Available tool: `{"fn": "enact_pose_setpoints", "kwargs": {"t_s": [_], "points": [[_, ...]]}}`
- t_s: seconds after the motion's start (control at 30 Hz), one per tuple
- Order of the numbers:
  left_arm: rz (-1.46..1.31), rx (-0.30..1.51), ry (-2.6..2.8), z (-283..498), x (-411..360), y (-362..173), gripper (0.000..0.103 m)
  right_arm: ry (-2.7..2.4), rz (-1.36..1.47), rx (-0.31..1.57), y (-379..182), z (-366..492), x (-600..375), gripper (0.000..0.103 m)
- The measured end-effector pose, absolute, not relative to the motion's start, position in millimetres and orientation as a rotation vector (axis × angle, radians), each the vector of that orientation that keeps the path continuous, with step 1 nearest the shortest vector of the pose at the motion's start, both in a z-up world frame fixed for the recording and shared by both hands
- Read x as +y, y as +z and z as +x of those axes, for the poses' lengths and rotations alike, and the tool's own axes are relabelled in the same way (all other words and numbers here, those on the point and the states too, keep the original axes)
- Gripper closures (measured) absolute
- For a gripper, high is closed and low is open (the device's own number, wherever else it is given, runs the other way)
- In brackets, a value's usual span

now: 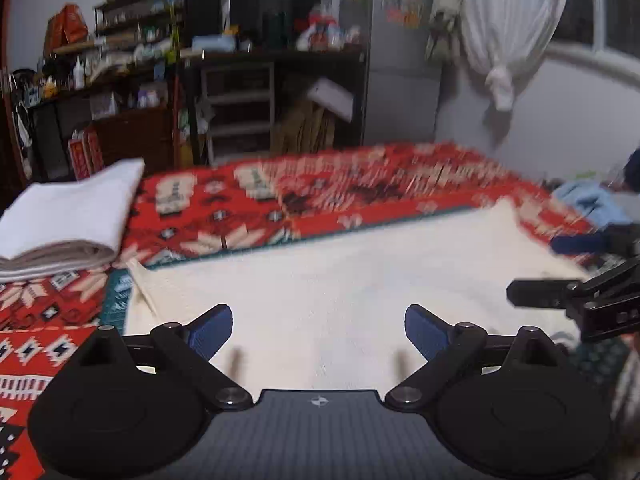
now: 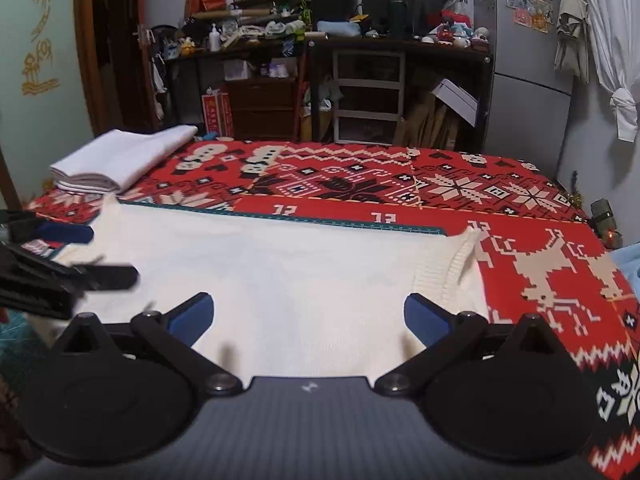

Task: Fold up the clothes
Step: 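Open both grippers wide and press them flat on the vest body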

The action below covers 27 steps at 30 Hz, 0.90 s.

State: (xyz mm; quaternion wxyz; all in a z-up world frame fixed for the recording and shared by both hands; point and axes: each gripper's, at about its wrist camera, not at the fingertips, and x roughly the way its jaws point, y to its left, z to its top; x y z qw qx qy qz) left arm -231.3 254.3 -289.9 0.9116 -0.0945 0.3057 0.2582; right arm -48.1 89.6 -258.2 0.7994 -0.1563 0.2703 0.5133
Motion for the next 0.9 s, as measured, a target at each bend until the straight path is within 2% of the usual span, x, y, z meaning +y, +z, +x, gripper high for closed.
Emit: {"fn": "enact_pose_setpoints", "kwargs": {"t_s": [0.07,0.17,0.23,0.37,0.9], "points": [[-0.178,0.651,0.533,-218,256,-296,0.009,1.080,-0.361,0.597,-265,-45,100,0.001],[-0.160,0.666,0.544,-204,256,-303,0.003,1.065,-0.406,0.659,-281,-42,112,0.000],[-0.162,0.652,0.570,-207,252,-306,0.000,1.064,-0.442,0.617,-286,-49,113,0.000],[-0.175,0.673,0.585,-205,252,-304,0.000,1.063,-0.451,0.647,-285,-47,115,0.000],[-0.300,0.989,0.583,-167,279,-287,0.000,1.073,-0.613,0.883,-272,-25,154,0.000]]}}
